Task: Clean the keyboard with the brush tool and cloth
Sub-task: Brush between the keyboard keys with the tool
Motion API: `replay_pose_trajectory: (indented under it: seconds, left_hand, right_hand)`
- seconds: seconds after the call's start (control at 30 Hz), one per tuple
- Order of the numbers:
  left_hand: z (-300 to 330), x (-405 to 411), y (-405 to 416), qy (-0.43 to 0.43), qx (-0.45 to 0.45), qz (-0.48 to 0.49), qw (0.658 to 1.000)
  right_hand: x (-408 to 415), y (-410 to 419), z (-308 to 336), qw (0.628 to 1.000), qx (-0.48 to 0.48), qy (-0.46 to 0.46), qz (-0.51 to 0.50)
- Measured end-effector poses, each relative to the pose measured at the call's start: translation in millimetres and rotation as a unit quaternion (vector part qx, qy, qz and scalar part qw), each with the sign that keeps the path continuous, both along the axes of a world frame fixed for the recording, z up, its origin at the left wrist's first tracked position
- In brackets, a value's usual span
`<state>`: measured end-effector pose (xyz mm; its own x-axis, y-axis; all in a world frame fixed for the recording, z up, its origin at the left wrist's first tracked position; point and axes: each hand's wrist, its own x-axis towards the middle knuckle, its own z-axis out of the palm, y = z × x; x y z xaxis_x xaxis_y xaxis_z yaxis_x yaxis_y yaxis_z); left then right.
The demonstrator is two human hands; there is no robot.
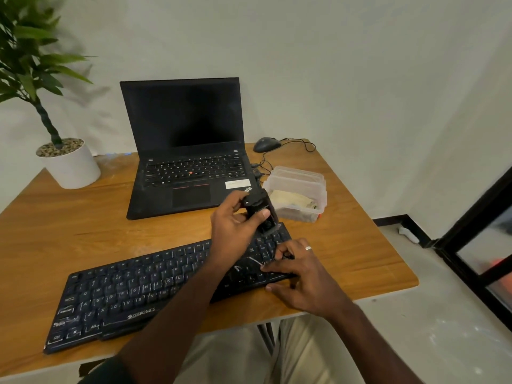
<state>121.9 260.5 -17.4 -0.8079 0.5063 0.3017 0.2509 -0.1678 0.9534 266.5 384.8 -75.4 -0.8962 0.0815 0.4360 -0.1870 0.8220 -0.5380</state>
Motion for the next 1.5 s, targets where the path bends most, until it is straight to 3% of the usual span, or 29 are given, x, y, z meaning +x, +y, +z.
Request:
replay_pose_trajectory:
  seconds: [0.17,0.4,0.6,0.9,1.0,1.17,1.33,1.5]
  left_hand:
    - [-2.3,-9.4,-18.5,0.024,-0.076,-0.058,0.995]
    - [-12.5,13.9,29.3,0.052,-0.065,-0.064,0.994]
    - [-3.2,11.0,26.8,0.005,-0.013,-0.04,0.999]
    - [-8.6,7.8,24.1,0.041,-0.098,-0.109,0.988]
    - [-12.2,14.6,38.0,0.059,-0.082,-0.098,0.99]
    - [0.1,5.7,15.7,0.01,-0.032,-0.05,0.998]
    - [9.1,-14.9,-32.7,-0.008,-0.085,-0.083,0.993]
    - [0.0,-0.9,-17.6,0.013,-0.092,-0.101,0.99]
  right_hand:
    - [2.5,-2.3,-2.8,0.999,-0.007,0.024,-0.035]
    - [6.2,-4.6,-6.7,0.998,0.016,0.035,-0.048]
    - [7.3,-4.2,-6.4,0.998,0.02,0.04,-0.043]
    - [6.0,-3.1,-8.8,0.999,0.016,0.037,-0.033]
    - [6.6,-3.4,-8.4,0.999,0.016,0.038,-0.033]
    - [7.3,-3.3,-9.4,0.998,0.015,0.039,-0.04]
    - [5.9,-1.9,-9.1,0.998,0.019,0.035,-0.038]
    - [5.6,-1.8,-11.5,0.998,0.022,0.037,-0.036]
